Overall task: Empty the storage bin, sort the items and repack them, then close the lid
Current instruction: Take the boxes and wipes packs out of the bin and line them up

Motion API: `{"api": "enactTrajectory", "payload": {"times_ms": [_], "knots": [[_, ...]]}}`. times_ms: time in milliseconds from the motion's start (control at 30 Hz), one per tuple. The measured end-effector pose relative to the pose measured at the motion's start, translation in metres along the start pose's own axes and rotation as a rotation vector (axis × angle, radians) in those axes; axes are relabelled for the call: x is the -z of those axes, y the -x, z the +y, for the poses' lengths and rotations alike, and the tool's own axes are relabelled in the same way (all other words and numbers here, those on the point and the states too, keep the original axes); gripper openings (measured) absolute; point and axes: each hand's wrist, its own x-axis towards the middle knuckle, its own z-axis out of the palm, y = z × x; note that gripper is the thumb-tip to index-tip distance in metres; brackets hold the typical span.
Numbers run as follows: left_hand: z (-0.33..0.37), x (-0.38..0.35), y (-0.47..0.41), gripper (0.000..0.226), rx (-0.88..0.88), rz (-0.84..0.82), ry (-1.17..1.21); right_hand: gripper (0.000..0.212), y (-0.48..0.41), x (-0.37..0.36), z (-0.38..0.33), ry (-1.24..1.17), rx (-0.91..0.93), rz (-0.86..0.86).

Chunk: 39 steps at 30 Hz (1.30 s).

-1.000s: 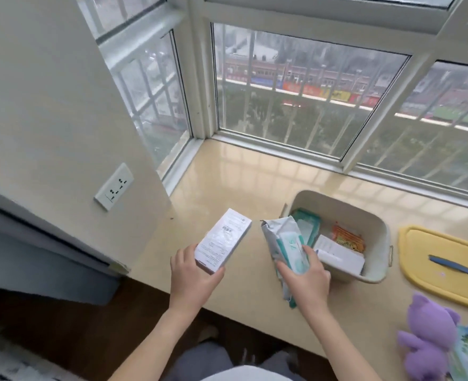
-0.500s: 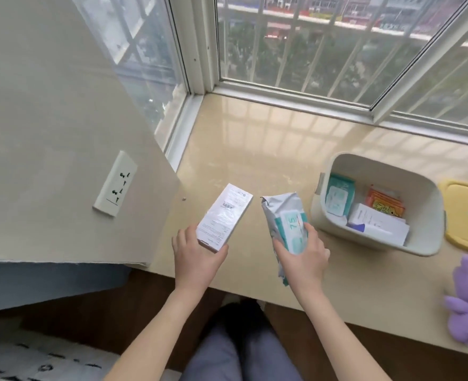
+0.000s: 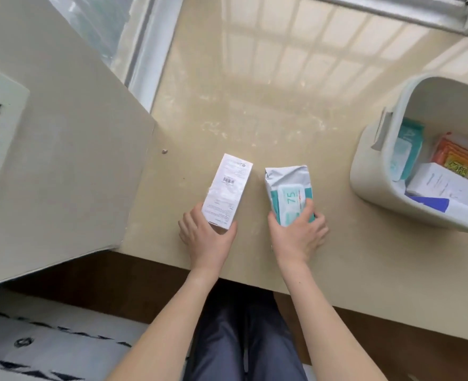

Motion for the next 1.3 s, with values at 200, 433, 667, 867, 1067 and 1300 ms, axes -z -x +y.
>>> {"api": "enactTrajectory", "payload": {"times_ms": [200,433,667,867,1067,1300], "knots": [[0.002,-0.006,0.008,0.088,0.029,-0.057,-0.037,0.089,0.0,0.002,0.005,0.0,0.061,-0.047],[0.007,-0.002,0.006,0.083,0.037,-0.122,-0.088,0.085,-0.007,0.011,0.015,0.019,0.192,-0.093],[0.056,0.086,0.002,0.048,-0.293,-0.118,-0.052,0.057,0.006,0.095,-0.002,-0.195,0.427,-0.04],[0.142,0.205,0.017,0.041,-0.627,0.027,0.026,0.052,0.024,0.229,-0.038,-0.184,0.671,0.08],[0.227,0.31,0.035,0.045,-0.918,0.163,0.133,0.05,0.046,0.355,-0.068,-0.221,0.841,0.32],[0.242,0.34,0.077,0.041,-1.114,0.261,0.153,0.044,0.08,0.399,-0.039,-0.225,0.838,0.526]]}}
